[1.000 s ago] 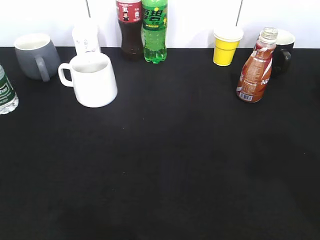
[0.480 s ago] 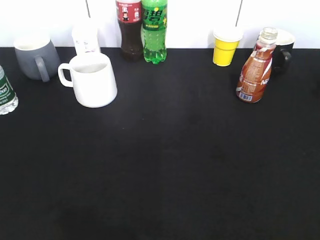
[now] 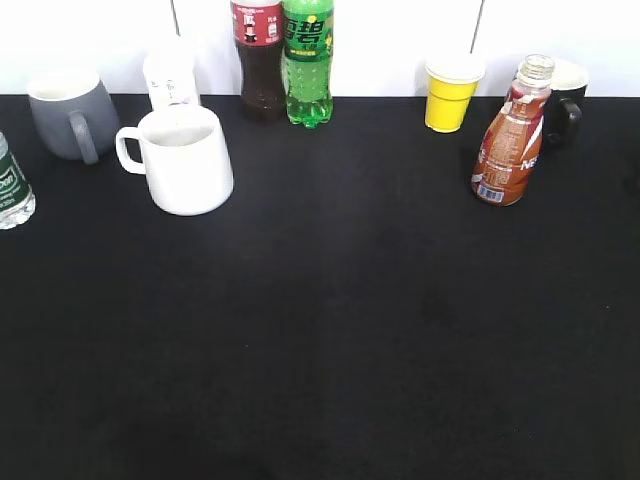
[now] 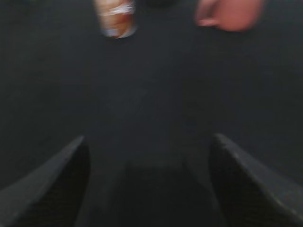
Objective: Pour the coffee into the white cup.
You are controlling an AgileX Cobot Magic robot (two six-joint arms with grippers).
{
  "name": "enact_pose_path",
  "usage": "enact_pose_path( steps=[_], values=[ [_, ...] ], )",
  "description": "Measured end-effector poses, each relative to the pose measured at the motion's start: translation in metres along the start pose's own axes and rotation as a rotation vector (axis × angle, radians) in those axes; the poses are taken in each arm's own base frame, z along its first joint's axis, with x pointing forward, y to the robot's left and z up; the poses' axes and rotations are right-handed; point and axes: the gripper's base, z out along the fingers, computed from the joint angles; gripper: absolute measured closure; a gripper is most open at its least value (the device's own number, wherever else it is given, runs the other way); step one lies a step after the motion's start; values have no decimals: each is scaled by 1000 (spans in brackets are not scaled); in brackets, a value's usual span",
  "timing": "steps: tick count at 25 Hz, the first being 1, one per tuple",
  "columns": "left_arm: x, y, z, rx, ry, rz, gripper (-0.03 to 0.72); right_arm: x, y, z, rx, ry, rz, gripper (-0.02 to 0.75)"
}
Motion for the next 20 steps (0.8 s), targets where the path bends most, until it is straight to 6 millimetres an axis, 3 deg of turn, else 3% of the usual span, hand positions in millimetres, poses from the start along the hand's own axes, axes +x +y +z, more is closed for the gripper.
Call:
enact_pose_path(
  steps=[5, 20],
  values=[
    [0, -1, 0, -92, -2, -45, 386, 0, 1, -1, 129, -16, 63, 146],
    [0, -1, 0, -92, -2, -45, 386, 0, 1, -1, 133, -20, 65, 146]
  ],
)
